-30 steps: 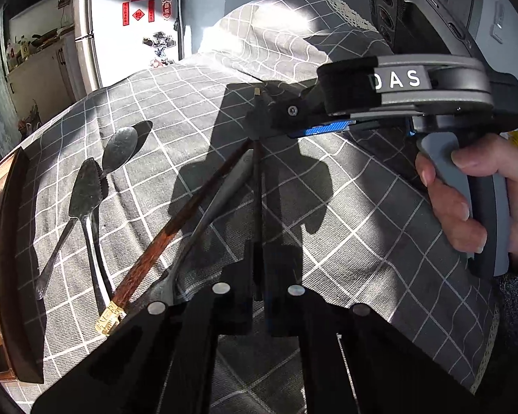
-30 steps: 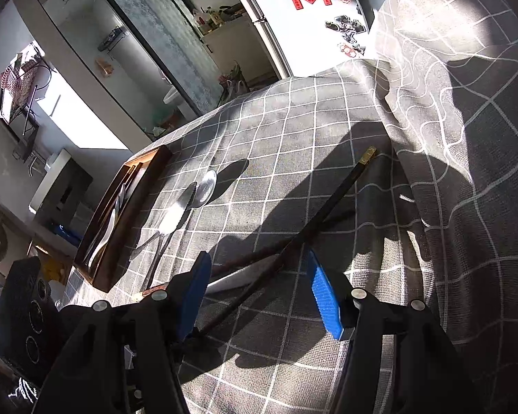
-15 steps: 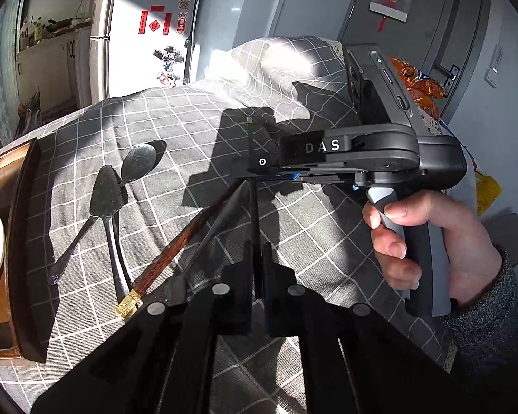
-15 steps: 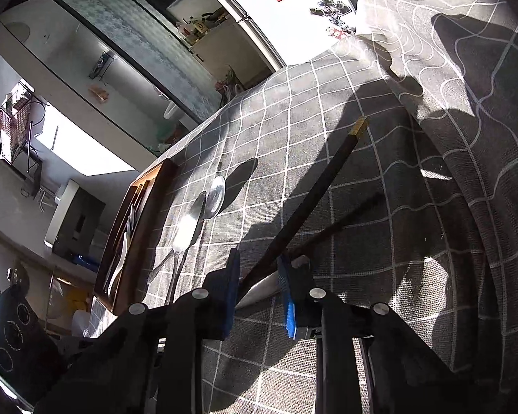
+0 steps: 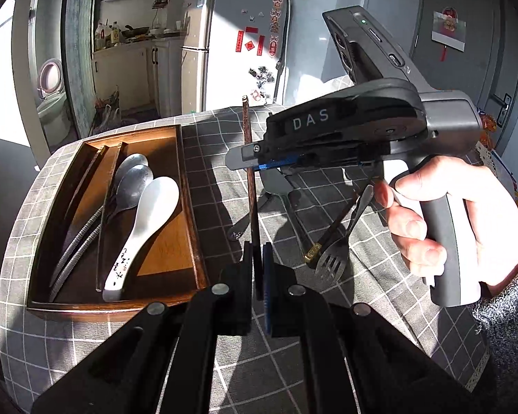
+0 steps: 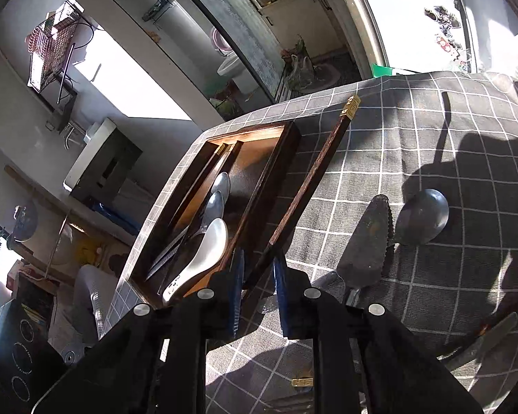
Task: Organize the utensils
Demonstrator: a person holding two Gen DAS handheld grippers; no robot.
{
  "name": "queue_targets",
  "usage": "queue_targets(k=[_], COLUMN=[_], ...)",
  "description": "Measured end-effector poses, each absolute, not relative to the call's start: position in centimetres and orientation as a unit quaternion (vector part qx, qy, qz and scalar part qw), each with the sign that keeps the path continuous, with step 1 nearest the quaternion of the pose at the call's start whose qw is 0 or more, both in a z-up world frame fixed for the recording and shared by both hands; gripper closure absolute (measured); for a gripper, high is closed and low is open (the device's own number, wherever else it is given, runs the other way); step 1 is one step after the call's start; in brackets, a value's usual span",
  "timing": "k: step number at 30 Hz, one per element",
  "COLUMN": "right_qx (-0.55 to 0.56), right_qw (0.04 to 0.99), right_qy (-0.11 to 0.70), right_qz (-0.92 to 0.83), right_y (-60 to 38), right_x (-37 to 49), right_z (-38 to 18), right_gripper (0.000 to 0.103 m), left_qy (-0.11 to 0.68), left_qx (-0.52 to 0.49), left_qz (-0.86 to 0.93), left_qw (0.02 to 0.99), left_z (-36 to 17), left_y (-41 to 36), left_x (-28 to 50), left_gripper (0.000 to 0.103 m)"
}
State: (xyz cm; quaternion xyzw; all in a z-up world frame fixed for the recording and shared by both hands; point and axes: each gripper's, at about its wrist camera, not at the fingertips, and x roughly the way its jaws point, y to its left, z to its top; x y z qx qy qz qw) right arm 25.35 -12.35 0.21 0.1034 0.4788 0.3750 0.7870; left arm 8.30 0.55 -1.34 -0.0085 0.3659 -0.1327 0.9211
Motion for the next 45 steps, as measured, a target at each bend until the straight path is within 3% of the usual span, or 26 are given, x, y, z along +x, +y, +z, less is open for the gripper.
queue_targets(k=[10, 12, 14, 22, 23, 28, 31, 34, 43, 45], right_qx=[0.07, 0.073, 0.078, 0.072, 0.075, 0.099, 0.113, 0.12, 0.141, 0.15], right_qw=[0.779, 0.781, 0.782, 0.831, 0.834, 0.841, 0.838, 0.836, 0.838, 0.846], right_qy=[0.497, 0.492, 0.483, 0.429, 0.432, 0.453, 0.462, 0.466, 0.447, 0.431], right_qz=[0.376, 0.379, 0.386, 0.347, 0.334, 0.277, 0.266, 0.265, 0.279, 0.277], right_y=[-2.7, -3.2, -4.2, -14.6, -16.1, -22.4, -24.3, -25.1, -27.8, -28.6], right_x=[25.7, 25.2, 24.6, 24.4, 24.9, 26.8, 27.2, 27.3, 26.1, 25.7], right_z=[-0.9, -0.5, 0.3, 3.8, 3.6, 0.7, -0.9, -2.0, -1.6, -1.4], right_gripper=[0.084, 0.068, 0.061, 0.052, 0.051, 0.051, 0.051, 0.051, 0.051, 0.046], left_qy=[0.372, 0.374, 0.374, 0.378, 0.379, 0.37, 0.356, 0.34, 0.287, 0.296], left_qx=[-0.06, -0.064, -0.063, -0.044, -0.044, -0.033, -0.028, -0.014, 0.027, 0.029], left_qz=[-0.04, -0.029, -0.021, -0.009, -0.007, 0.005, 0.019, 0.023, -0.069, -0.134], left_qw=[0.925, 0.925, 0.925, 0.925, 0.924, 0.928, 0.934, 0.94, 0.955, 0.945], left_z=[-2.7, -2.9, -3.0, -3.1, -3.1, -3.3, -3.0, -2.0, 1.2, 1.0], left_y=[8.7, 9.5, 9.9, 10.3, 10.3, 9.9, 9.9, 9.4, 4.1, 1.6], left_x=[8.7, 9.0, 9.5, 10.9, 11.0, 10.8, 10.4, 9.8, 7.5, 7.7], left_gripper=[0.097, 0.097, 0.097, 0.095, 0.092, 0.038, 0.018, 0.008, 0.007, 0.007])
